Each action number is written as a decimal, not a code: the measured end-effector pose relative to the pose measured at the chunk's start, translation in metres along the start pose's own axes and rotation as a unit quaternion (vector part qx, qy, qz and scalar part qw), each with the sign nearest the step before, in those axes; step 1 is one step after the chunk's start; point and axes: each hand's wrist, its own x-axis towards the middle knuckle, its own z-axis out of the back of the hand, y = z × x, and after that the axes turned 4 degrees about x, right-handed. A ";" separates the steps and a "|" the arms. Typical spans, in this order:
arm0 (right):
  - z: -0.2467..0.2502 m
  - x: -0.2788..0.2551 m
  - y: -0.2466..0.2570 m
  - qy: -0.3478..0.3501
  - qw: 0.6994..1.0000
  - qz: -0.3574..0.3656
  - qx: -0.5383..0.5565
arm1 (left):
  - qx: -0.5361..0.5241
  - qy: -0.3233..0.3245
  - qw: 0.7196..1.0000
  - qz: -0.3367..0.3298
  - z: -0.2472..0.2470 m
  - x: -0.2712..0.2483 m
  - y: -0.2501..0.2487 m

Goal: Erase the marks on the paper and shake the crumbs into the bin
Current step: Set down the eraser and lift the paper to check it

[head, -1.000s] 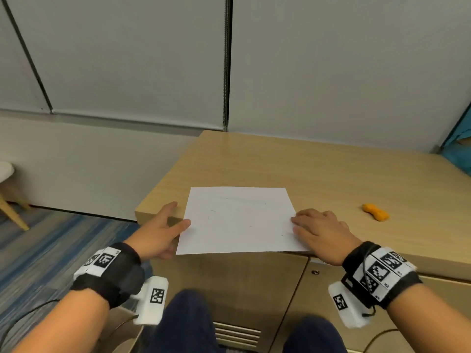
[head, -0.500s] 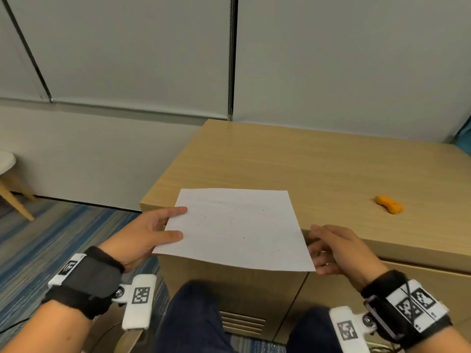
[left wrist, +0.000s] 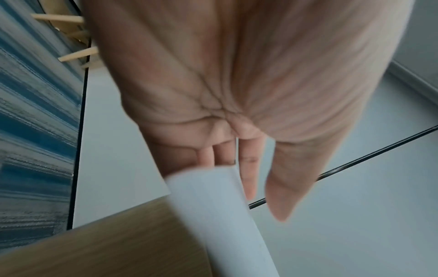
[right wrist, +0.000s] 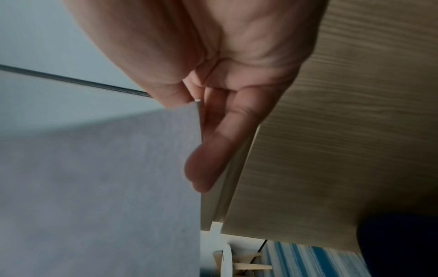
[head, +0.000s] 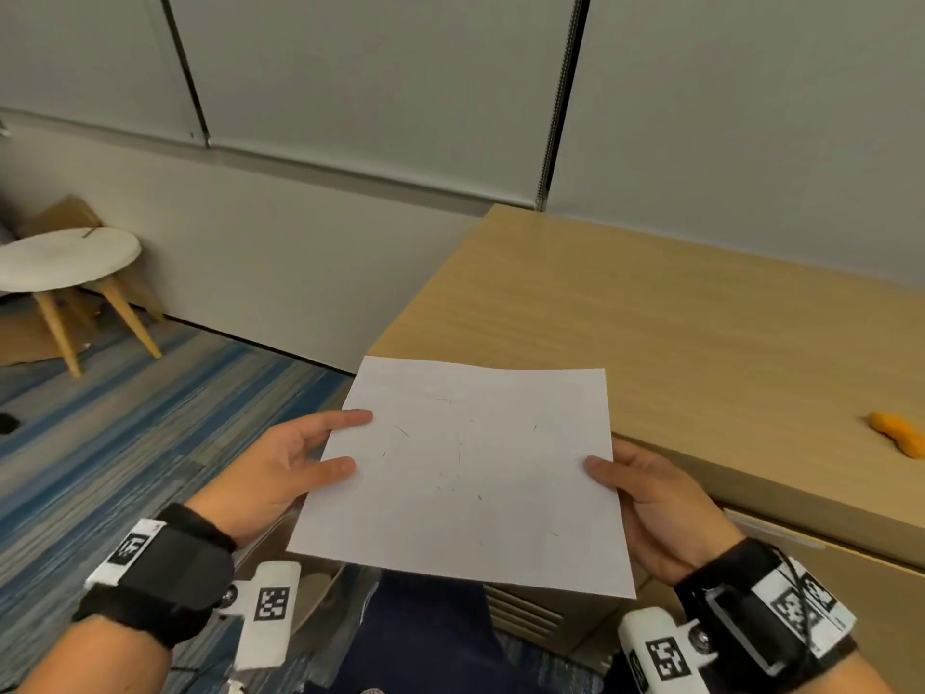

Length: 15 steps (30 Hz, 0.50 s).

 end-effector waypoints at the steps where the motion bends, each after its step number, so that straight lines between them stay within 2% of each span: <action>1: -0.003 0.002 -0.003 -0.002 1.000 0.005 -0.010 | 0.002 -0.016 1.000 -0.001 0.002 -0.003 0.001; 8: -0.010 0.005 -0.003 -0.027 0.999 0.040 0.003 | 0.036 -0.100 0.994 -0.039 -0.002 -0.011 -0.004; 15: -0.002 -0.012 0.018 -0.019 1.000 0.017 0.013 | -0.010 -0.056 0.997 -0.055 -0.008 -0.003 -0.024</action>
